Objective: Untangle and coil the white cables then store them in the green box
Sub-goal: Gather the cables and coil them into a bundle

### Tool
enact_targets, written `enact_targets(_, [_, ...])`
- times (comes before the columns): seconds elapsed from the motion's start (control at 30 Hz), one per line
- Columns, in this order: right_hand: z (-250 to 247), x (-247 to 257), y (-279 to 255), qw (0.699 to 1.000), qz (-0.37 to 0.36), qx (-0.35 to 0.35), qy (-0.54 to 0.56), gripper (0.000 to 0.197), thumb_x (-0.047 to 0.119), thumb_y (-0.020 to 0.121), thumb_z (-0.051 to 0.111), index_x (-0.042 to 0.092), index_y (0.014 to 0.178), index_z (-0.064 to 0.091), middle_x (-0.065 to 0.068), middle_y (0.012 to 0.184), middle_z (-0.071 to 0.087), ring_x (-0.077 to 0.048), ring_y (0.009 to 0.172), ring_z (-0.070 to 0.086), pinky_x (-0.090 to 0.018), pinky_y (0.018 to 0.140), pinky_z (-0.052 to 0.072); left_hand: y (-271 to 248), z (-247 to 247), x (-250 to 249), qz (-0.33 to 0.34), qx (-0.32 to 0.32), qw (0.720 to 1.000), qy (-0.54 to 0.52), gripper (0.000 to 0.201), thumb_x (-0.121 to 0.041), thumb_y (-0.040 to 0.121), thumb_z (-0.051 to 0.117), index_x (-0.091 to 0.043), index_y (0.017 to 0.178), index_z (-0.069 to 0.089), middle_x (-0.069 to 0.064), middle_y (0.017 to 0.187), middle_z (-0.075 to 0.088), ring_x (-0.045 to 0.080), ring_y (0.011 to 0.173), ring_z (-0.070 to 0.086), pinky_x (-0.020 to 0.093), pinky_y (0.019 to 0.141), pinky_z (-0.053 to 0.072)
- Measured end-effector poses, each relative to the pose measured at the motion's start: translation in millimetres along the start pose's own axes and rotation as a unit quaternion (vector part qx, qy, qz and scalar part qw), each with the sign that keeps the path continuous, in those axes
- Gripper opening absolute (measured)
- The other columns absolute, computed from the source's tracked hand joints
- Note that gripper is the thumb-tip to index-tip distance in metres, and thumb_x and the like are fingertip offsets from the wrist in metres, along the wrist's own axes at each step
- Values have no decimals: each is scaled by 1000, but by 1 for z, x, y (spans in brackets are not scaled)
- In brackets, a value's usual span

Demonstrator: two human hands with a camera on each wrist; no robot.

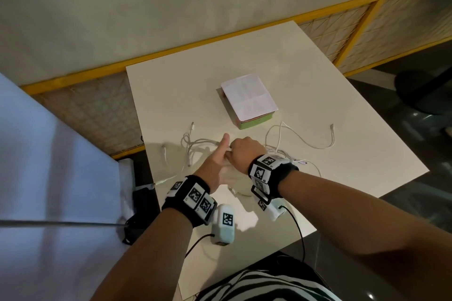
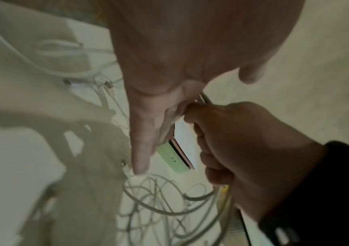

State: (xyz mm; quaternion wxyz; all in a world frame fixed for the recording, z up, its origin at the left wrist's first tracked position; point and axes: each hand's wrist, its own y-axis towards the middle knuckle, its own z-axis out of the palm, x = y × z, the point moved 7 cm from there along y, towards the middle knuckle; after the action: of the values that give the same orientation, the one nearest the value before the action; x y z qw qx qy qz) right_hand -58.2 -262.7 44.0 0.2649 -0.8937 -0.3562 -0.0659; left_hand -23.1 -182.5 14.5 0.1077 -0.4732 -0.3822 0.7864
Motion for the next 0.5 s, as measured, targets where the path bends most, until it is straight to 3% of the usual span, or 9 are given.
enact_targets(0.07, [1, 7, -7, 1000, -17, -6, -3, 36, 34, 92, 40, 5, 96, 61, -19, 98, 65, -37, 87, 62, -36, 67, 44, 5, -6, -5, 25, -90, 994, -48, 45, -49, 98, 45, -12, 83, 63, 9, 86, 66, 28, 101, 63, 50, 96, 49])
enact_targets(0.13, [0, 10, -12, 999, -28, -24, 11, 35, 32, 93, 39, 7, 106, 59, -21, 102, 65, -38, 92, 62, -36, 69, 42, 8, -14, -11, 92, -158, 983, -17, 41, -33, 102, 45, -12, 74, 67, 14, 82, 68, 34, 98, 62, 45, 95, 48])
enact_targets(0.2, [-5, 12, -18, 997, -32, -52, 35, 35, 32, 93, 37, 8, 112, 56, -21, 103, 65, -39, 93, 62, -36, 69, 39, 5, -12, -21, 155, -167, 974, 2, 44, -29, 103, 39, -12, 83, 73, 20, 96, 71, 34, 101, 64, 40, 95, 49])
enact_targets(0.3, [-13, 14, -23, 995, -34, -71, 67, 37, 34, 94, 34, 9, 111, 55, -22, 101, 64, -39, 92, 60, -36, 68, 38, -7, -7, -33, 222, -174, 959, 11, 49, -29, 106, 31, -10, 89, 73, 13, 98, 71, 21, 93, 66, 25, 83, 53])
enact_targets(0.4, [-19, 16, -22, 992, -42, -74, 98, 37, 36, 93, 36, 7, 101, 58, -21, 97, 63, -38, 89, 60, -35, 68, 39, -17, -7, -43, 264, -181, 947, 16, 51, -30, 106, 29, -13, 80, 70, 12, 100, 75, 18, 91, 69, 19, 80, 54])
enact_targets(0.5, [-14, 8, -17, 991, -30, -45, 125, 33, 36, 88, 44, 10, 68, 51, -13, 72, 56, -36, 78, 58, -31, 58, 37, -19, -17, -52, 249, -191, 945, -96, 45, -31, 106, 32, -12, 71, 54, 13, 89, 72, 19, 85, 73, 34, 89, 52])
